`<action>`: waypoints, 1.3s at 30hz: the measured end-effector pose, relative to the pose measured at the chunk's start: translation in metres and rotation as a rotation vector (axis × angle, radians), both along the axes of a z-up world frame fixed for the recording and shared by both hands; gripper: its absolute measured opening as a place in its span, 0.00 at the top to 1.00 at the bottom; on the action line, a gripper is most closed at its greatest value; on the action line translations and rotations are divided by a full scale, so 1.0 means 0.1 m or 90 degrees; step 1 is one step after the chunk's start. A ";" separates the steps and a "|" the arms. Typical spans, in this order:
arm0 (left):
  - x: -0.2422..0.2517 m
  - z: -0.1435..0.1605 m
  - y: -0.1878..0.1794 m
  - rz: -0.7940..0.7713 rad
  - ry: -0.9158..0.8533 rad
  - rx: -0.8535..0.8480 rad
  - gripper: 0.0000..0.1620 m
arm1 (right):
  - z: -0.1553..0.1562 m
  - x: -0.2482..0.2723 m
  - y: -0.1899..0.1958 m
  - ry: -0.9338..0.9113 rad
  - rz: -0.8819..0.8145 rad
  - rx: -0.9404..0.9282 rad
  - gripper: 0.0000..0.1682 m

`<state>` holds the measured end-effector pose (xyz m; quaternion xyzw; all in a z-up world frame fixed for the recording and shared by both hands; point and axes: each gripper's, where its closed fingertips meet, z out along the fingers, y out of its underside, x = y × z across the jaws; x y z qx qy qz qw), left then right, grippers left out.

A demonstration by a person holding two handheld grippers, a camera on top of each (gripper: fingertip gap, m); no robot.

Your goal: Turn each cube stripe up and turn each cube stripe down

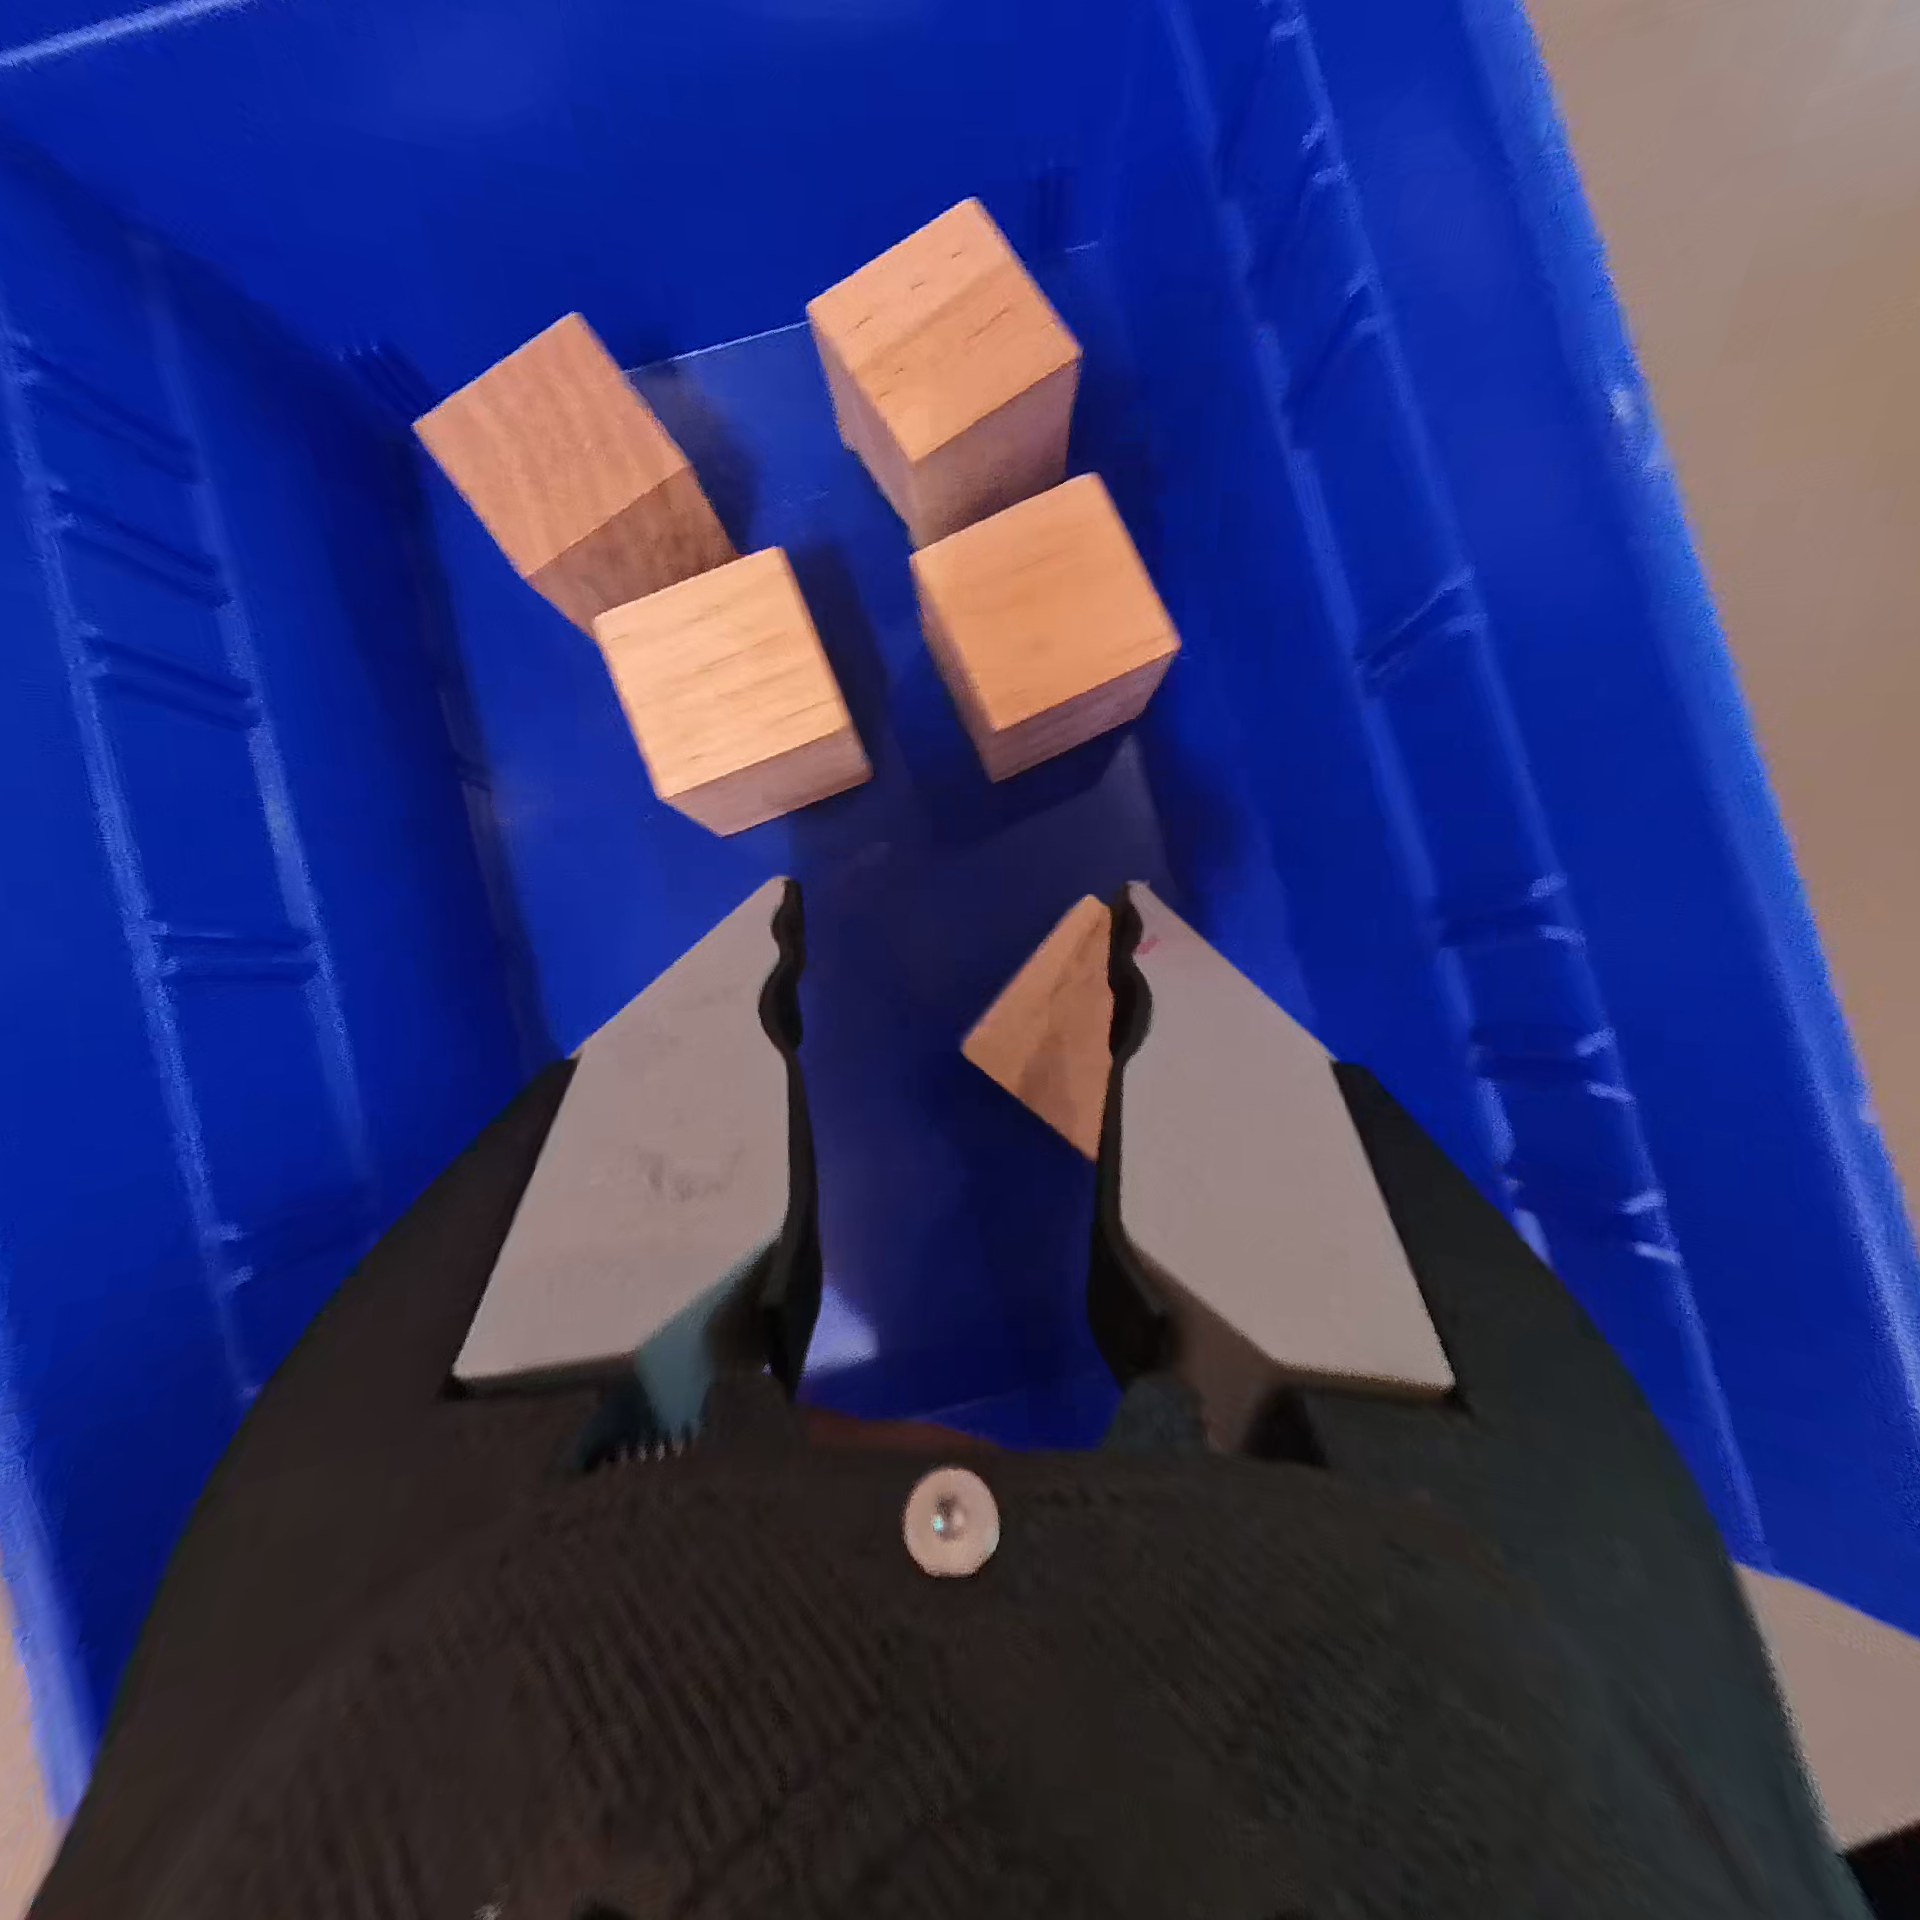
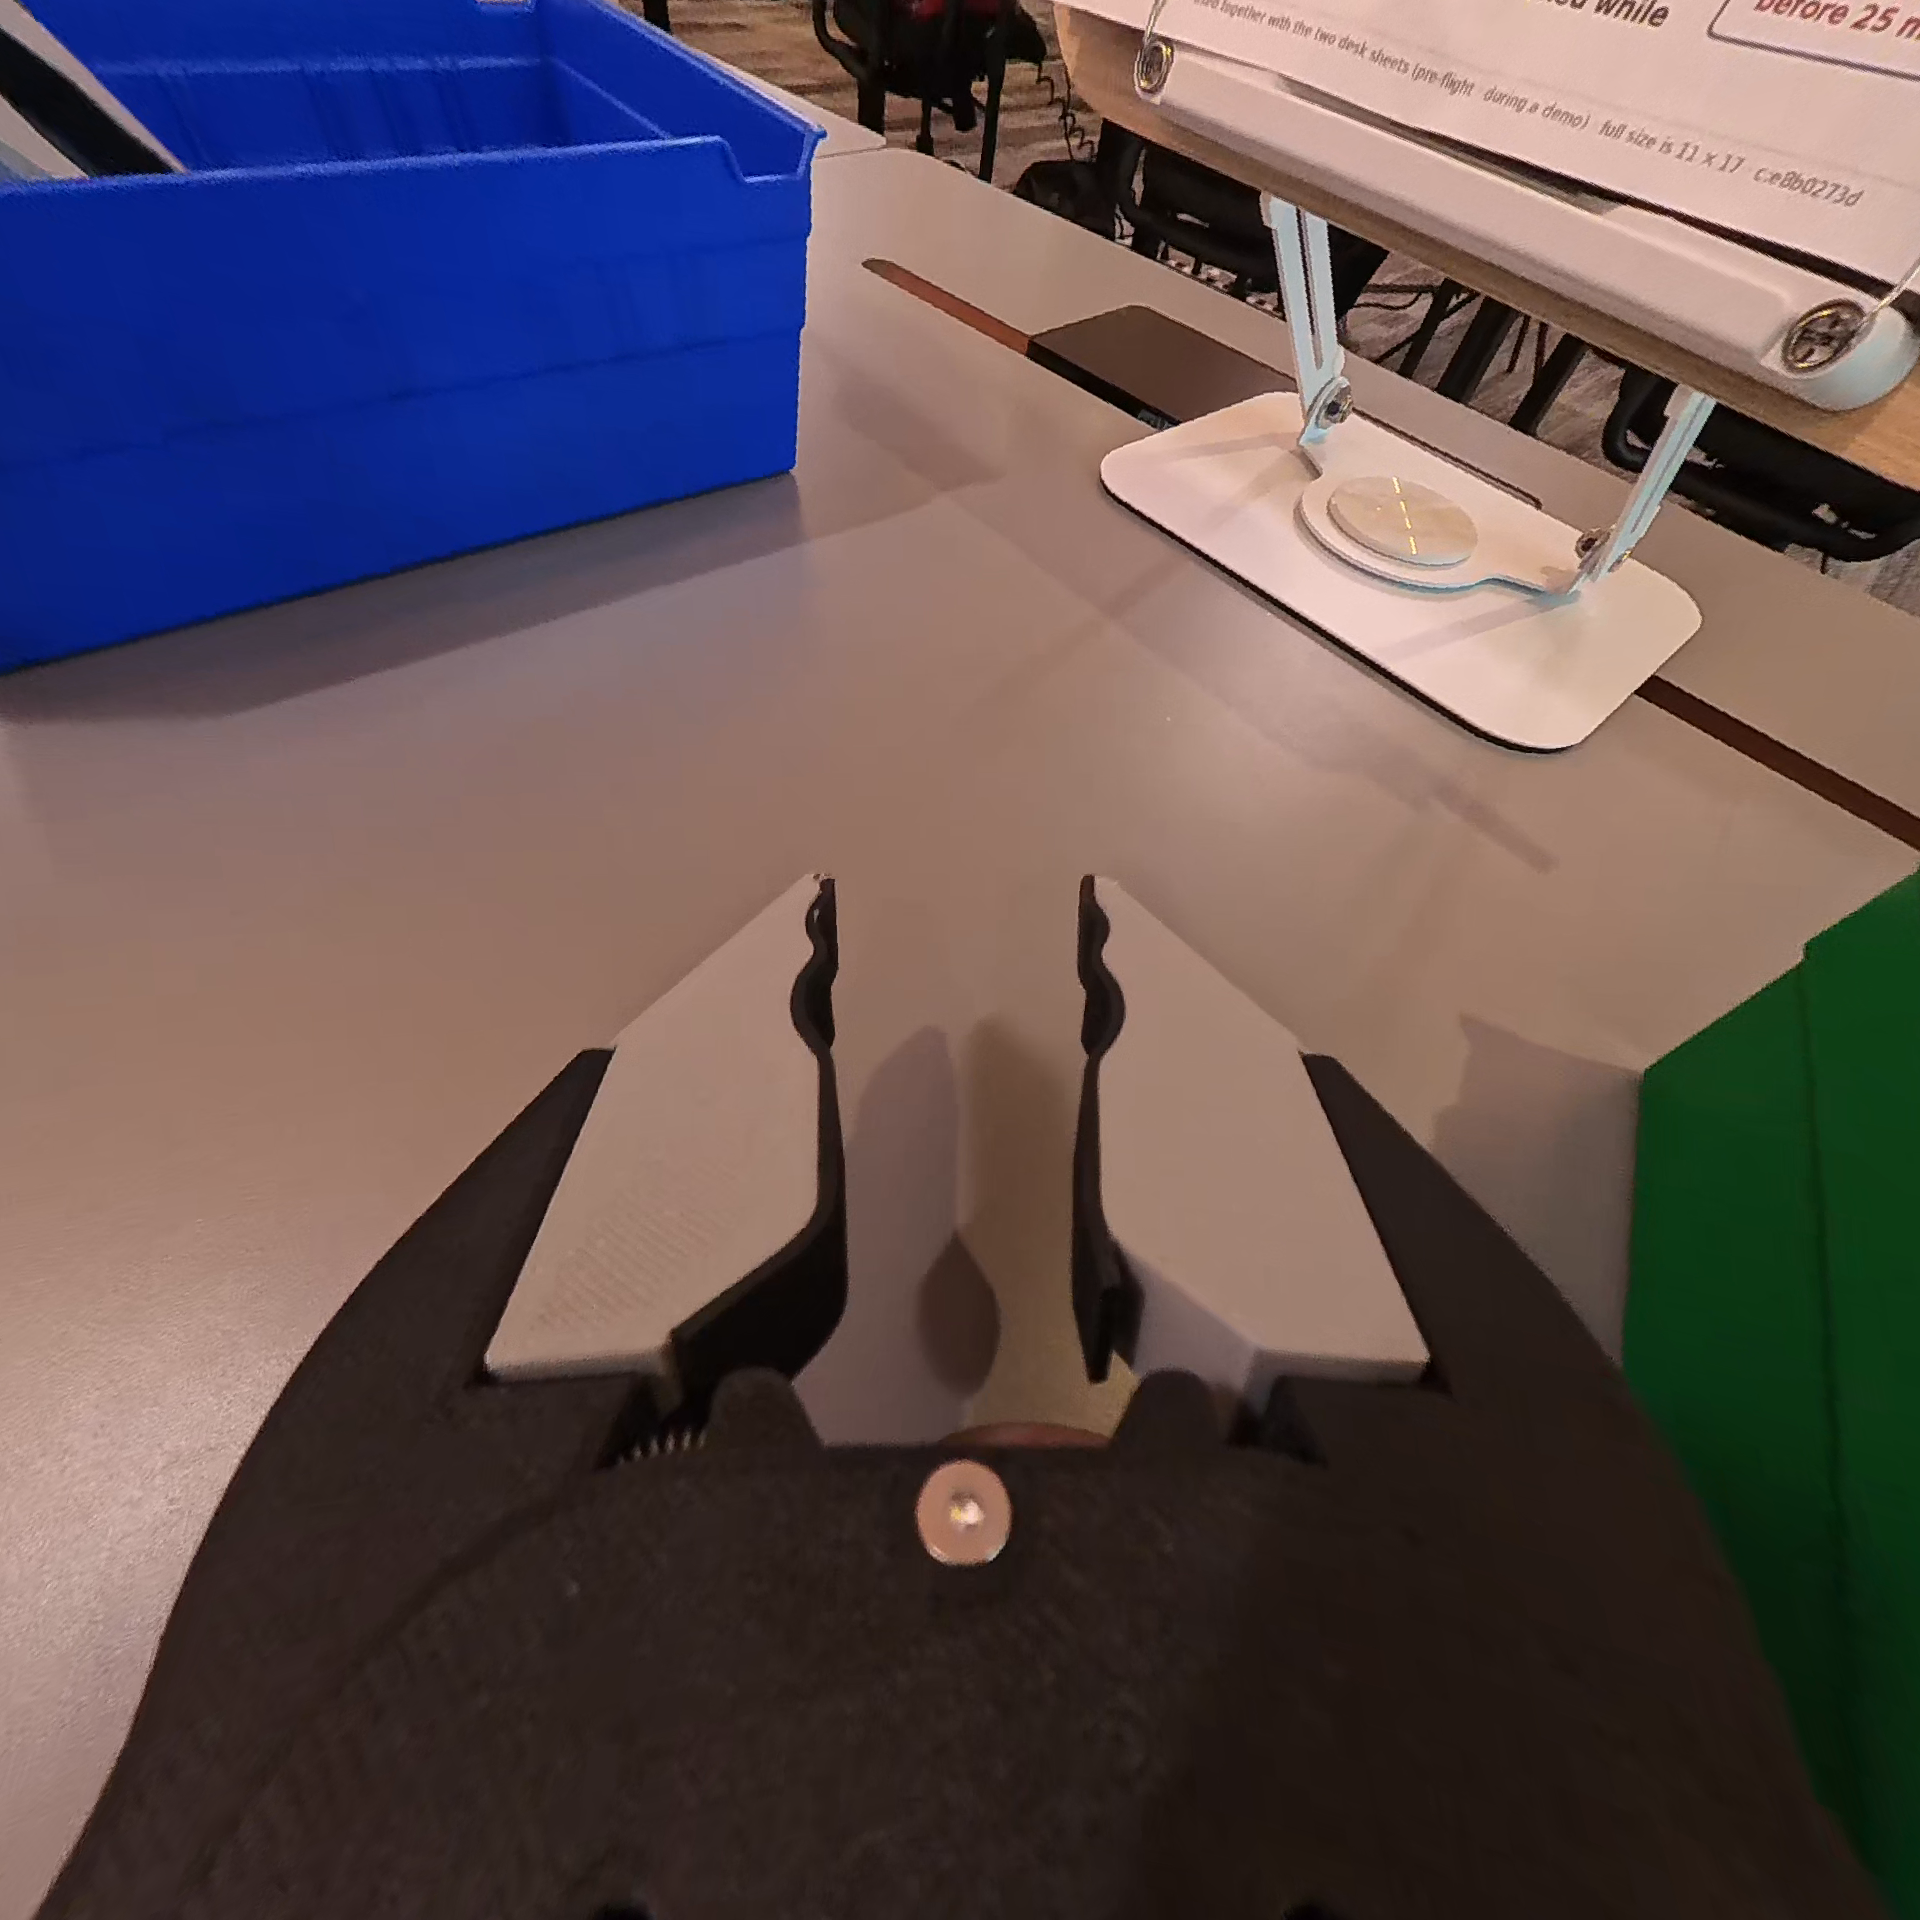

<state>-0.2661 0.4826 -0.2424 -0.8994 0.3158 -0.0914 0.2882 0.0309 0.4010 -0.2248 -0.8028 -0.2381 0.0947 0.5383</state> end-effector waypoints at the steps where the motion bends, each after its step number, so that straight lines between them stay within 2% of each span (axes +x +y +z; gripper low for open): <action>1: -0.06 0.01 0.02 0.008 0.010 0.006 0.65 | -0.01 0.00 0.00 -0.003 0.001 -0.001 0.74; 7: -0.20 0.08 0.01 0.020 -0.020 0.003 0.67 | -0.01 -0.01 0.00 -0.011 0.002 0.003 0.74; 12: -0.08 0.16 -0.22 -0.056 -0.041 -0.010 0.68 | -0.02 0.00 0.01 -0.005 0.000 -0.003 0.74; 17: -0.02 -0.11 -0.29 -0.088 0.045 -0.035 0.68 | -0.03 0.00 0.01 -0.009 0.001 -0.002 0.74; 19: 0.01 -0.24 -0.32 -0.106 0.077 -0.051 0.71 | -0.02 0.00 0.00 -0.012 0.000 0.001 0.74; 21: 0.00 -0.26 -0.28 -0.112 0.100 -0.039 0.72 | -0.01 0.00 0.00 -0.012 0.000 0.004 0.74; 25: 0.00 -0.06 -0.16 -0.096 0.087 0.030 0.73 | 0.03 -0.08 -0.04 0.011 0.032 0.007 0.73; 28: 0.12 0.40 -0.10 -0.102 0.009 0.142 0.73 | 0.11 -0.23 -0.12 0.050 0.092 0.010 0.71; 31: 0.60 1.08 -0.41 -0.223 -0.165 0.261 0.73 | 0.27 -0.51 -0.33 0.132 0.205 0.001 0.70; 34: 1.13 1.60 -1.16 -0.475 -0.297 0.407 0.73 | 0.49 -0.80 -0.66 0.268 0.356 -0.041 0.67; 36: 1.36 1.65 -1.64 -0.620 -0.305 0.485 0.73 | 0.61 -0.95 -0.92 0.348 0.468 -0.089 0.66; 39: 1.60 1.54 -2.07 -0.731 -0.281 0.519 0.73 | 0.76 -1.05 -1.20 0.442 0.581 -0.148 0.62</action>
